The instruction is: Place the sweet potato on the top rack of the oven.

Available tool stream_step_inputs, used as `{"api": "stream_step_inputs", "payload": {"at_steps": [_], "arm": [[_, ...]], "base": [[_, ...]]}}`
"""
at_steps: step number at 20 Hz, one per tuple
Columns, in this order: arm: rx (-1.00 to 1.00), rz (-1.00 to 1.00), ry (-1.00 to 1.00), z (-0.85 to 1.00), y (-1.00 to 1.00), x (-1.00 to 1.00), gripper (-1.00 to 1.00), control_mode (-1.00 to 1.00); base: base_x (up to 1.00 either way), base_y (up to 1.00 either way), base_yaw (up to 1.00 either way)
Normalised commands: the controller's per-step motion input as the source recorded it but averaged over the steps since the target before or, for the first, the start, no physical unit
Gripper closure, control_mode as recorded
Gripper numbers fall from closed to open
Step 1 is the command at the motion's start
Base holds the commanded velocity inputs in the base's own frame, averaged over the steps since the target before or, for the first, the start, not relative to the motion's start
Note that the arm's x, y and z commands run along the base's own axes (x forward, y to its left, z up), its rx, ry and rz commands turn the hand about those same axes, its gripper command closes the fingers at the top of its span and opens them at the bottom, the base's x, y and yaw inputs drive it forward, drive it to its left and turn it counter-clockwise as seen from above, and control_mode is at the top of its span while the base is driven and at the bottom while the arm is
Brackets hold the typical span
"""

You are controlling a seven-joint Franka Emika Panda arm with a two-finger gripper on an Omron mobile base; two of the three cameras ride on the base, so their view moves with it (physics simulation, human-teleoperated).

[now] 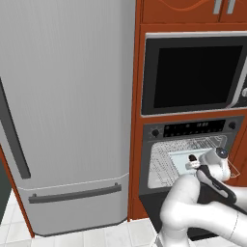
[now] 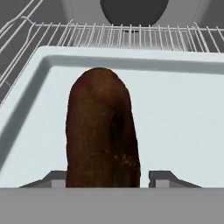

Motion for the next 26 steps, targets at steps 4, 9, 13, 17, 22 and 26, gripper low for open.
{"api": "stream_step_inputs", "payload": {"at_steps": [4,9,13,17,22,26], "arm": [[0.01,0.0,-0.01,0.31,-0.23,-0.06,-1.0,-1.0],[0.03,0.0,0.0,0.61,-0.15,-0.5,-1.0,-1.0],[0.03,-0.04,0.0,0.62,-0.05,-0.83,-1.0,-1.0],[0.0,-0.01,0.0,0.64,0.0,-0.96,-1.0,-1.0],[0.0,0.0,-0.08,0.58,0.01,-0.96,-1.0,-1.0],[0.0,0.0,-0.11,0.66,0.2,-0.97,-1.0,-1.0]], "base": [[0.0,0.0,0.0],[0.0,0.0,0.0],[0.0,0.0,0.0],[0.0,0.0,0.0],[0.0,0.0,0.0],[0.0,0.0,0.0]]}}
